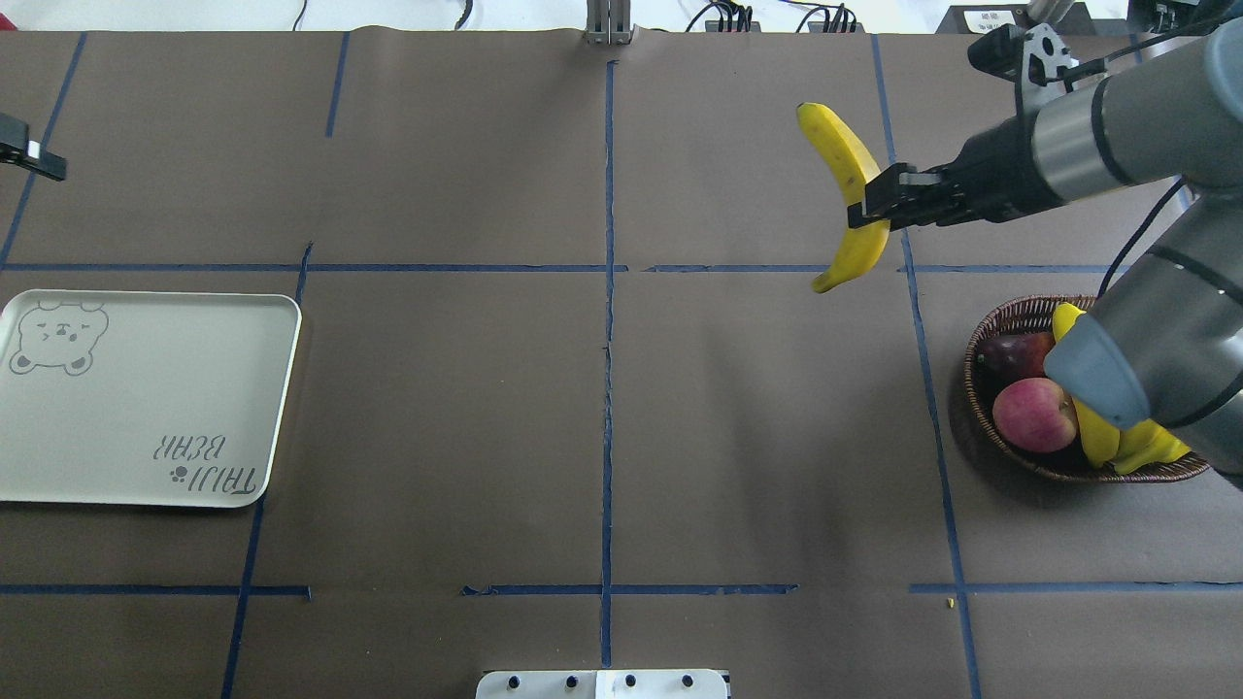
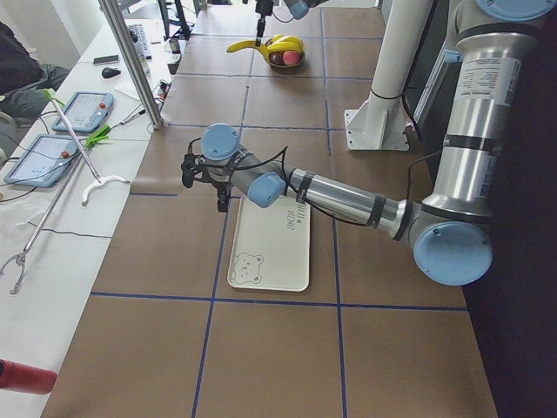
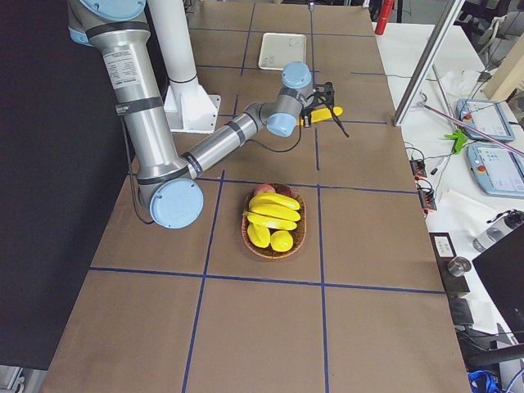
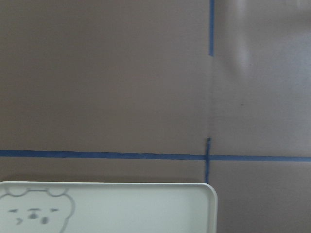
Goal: Transfer all bananas from basket to plate
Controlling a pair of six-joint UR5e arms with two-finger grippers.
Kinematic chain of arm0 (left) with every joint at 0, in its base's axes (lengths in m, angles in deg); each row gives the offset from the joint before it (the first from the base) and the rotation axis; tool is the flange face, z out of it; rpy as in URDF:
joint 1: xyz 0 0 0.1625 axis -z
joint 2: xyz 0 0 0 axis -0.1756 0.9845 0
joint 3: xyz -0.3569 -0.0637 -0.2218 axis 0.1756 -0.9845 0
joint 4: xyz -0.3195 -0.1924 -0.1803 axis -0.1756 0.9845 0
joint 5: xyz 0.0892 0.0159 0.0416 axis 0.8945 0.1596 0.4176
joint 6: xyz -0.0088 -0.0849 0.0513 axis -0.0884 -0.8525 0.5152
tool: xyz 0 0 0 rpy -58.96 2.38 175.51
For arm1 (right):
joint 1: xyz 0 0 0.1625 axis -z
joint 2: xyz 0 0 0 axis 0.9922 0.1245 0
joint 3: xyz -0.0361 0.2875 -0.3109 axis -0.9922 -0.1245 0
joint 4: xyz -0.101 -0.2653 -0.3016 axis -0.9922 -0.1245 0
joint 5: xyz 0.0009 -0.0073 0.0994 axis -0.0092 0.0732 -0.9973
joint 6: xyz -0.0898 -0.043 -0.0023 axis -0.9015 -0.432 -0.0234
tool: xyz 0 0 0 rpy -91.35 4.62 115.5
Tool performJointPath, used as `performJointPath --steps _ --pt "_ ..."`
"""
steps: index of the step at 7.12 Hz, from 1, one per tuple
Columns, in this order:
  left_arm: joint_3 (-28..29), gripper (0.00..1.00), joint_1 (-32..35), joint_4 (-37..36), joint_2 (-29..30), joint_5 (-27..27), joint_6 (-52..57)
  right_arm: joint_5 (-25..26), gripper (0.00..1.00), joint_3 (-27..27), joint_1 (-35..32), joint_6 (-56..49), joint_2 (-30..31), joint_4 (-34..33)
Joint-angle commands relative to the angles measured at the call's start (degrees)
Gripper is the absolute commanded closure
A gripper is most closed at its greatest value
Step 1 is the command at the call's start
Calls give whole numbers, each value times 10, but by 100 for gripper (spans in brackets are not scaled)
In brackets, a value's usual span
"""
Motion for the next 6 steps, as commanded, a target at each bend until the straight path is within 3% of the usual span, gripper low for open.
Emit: performJointPath --steps 1,3,4,6 --pt "-4 1 -84 109 63 17 -233 144 100 34 115 46 -18 -19" --pt "-6 2 -175 193 108 120 -417 232 99 54 208 100 -96 -114" --pt "-5 2 -227 241 132 161 -492 246 99 52 244 139 -118 -111" --pt "0 2 -308 245 209 245 -573 244 99 54 251 142 -130 -110"
